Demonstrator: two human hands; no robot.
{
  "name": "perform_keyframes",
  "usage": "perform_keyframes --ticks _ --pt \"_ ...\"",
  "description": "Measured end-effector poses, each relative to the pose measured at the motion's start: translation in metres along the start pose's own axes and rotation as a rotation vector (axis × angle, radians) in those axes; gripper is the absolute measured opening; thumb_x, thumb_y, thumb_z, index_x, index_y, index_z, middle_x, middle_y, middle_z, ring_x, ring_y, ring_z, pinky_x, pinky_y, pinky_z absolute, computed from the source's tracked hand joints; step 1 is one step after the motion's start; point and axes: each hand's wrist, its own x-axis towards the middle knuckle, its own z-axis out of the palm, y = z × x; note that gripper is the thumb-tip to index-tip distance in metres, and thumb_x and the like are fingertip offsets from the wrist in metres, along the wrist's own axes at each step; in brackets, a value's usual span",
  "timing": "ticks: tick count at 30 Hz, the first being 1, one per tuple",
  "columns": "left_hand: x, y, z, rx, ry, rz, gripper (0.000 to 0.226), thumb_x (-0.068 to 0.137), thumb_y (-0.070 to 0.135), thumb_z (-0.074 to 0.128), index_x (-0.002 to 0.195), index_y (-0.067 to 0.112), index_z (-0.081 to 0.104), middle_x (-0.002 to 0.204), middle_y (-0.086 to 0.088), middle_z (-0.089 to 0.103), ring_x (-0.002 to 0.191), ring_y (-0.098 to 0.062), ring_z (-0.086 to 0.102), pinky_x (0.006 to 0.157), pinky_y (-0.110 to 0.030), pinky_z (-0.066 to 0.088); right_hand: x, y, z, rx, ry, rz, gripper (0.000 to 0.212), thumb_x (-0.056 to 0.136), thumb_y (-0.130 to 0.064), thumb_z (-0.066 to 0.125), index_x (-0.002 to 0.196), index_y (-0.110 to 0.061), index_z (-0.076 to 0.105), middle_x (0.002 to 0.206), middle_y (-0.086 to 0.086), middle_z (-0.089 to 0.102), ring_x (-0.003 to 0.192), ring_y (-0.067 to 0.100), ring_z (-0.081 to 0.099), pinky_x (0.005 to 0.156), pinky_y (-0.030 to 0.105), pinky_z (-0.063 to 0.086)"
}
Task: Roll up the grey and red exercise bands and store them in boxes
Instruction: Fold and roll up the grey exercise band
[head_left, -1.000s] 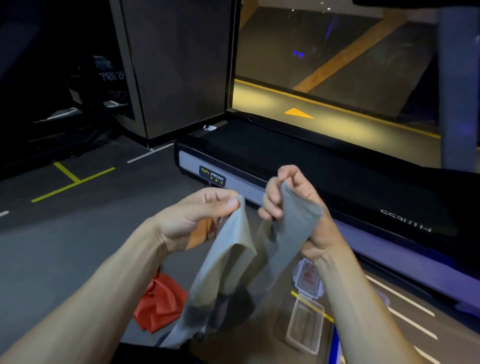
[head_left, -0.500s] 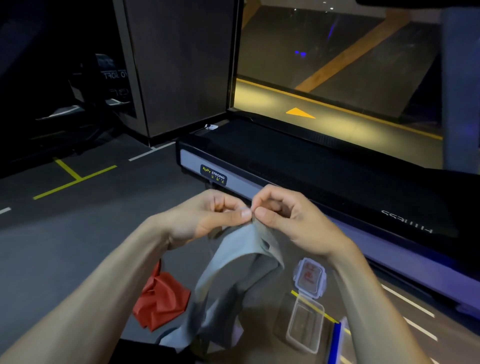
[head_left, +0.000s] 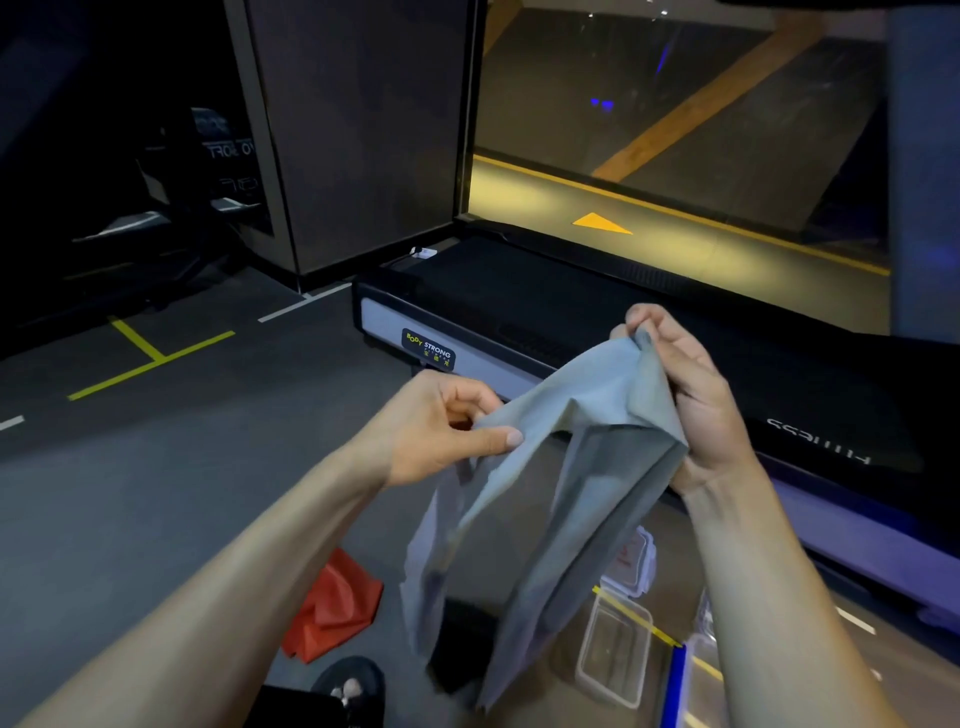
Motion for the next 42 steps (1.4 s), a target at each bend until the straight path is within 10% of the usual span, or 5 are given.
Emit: perform_keyframes --ticks 6,29,42 --pt "0.01 -0.004 0.01 0.095 0.101 0.022 0.035 0.069 0.046 0.087 0.078 0.018 0.067 0.078 -0.023 0.068 0.065 -0.019 0.055 0.063 -0.038 0.043 0.0 -0.002 0.002 0.027 0.011 -0.004 0.006 0.095 -0.016 0.055 0.09 -0.017 0.059 0.077 -0.004 0.059 0.062 0.009 0.056 0.057 0.024 0.051" --pt "0.041 -0.037 0.0 0.05 -0.058 -0.075 0.005 0.086 0.028 0.079 0.085 0.023 0.077 0.082 -0.002 0.077 0.076 -0.015 0.066 0.075 -0.035 0.05 0.026 0.023 -0.026 0.02 0.083 0.055 0.014 0.099 -0.013 0.05 0.09 -0.017 0.06 0.078 -0.001 0.054 0.061 0.01 0.054 0.057 0.022 0.051" --pt "0.044 -0.029 -0.036 -0.444 -0.42 -0.254 0.017 0.088 0.027 0.077 0.089 0.012 0.069 0.083 -0.003 0.065 0.072 -0.009 0.062 0.067 -0.019 0.05 0.035 0.026 -0.086 -0.3 -0.068 0.204 0.016 0.087 -0.024 0.071 0.091 -0.011 0.062 0.077 0.014 0.047 0.061 0.014 0.046 0.054 0.022 0.038"
